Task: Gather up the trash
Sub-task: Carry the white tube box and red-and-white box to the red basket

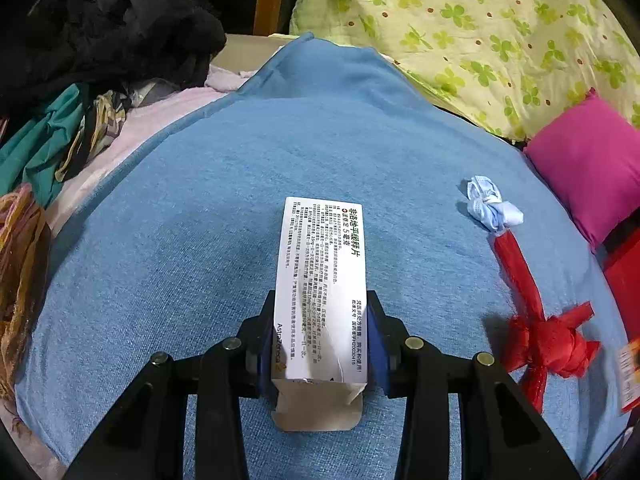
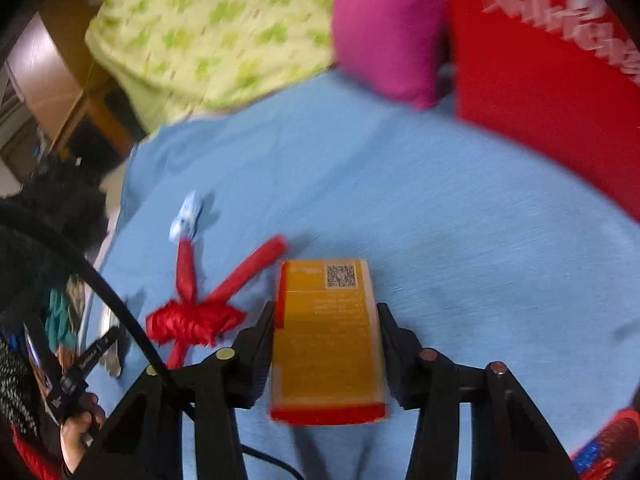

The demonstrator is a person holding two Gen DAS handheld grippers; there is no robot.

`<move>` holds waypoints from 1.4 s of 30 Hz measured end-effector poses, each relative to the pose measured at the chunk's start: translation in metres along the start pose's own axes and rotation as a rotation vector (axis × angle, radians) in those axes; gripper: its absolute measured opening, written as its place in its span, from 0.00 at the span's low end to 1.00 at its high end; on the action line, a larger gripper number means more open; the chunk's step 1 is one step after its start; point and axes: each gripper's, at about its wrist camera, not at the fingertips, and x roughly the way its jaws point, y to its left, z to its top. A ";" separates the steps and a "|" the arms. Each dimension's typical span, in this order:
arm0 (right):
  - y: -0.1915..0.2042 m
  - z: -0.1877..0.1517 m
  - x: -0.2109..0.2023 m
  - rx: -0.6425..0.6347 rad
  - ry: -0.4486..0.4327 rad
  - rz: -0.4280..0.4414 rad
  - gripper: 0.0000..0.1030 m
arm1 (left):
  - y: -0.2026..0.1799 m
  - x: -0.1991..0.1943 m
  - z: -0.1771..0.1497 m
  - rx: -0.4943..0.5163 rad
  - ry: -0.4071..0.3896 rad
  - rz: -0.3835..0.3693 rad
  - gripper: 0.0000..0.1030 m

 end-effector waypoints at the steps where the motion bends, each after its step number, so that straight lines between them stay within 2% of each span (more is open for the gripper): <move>1: -0.010 0.000 -0.012 0.014 -0.019 -0.013 0.49 | -0.002 -0.001 -0.001 0.012 -0.005 -0.001 0.40; 6: -0.050 -0.008 -0.044 0.088 -0.057 -0.018 0.49 | -0.017 -0.017 -0.007 0.088 -0.033 -0.020 0.40; 10: -0.074 -0.023 -0.052 0.149 -0.055 -0.012 0.49 | -0.029 -0.032 -0.022 0.142 -0.039 -0.042 0.40; 13: -0.086 -0.030 -0.053 0.185 -0.060 -0.007 0.48 | -0.033 -0.039 -0.030 0.157 -0.029 -0.049 0.40; 19: -0.099 -0.037 -0.080 0.199 -0.114 -0.001 0.48 | -0.053 -0.070 -0.035 0.211 -0.063 -0.086 0.40; 25: -0.128 -0.057 -0.122 0.248 -0.173 -0.024 0.48 | -0.099 -0.103 -0.045 0.292 -0.080 -0.197 0.40; 32: -0.185 -0.111 -0.184 0.368 -0.232 -0.108 0.48 | -0.169 -0.143 -0.069 0.414 -0.069 -0.363 0.40; 37: -0.232 -0.161 -0.220 0.465 -0.235 -0.179 0.48 | -0.220 -0.174 -0.090 0.504 -0.063 -0.473 0.40; 42: -0.271 -0.199 -0.229 0.549 -0.203 -0.242 0.48 | -0.263 -0.199 -0.114 0.585 -0.034 -0.574 0.40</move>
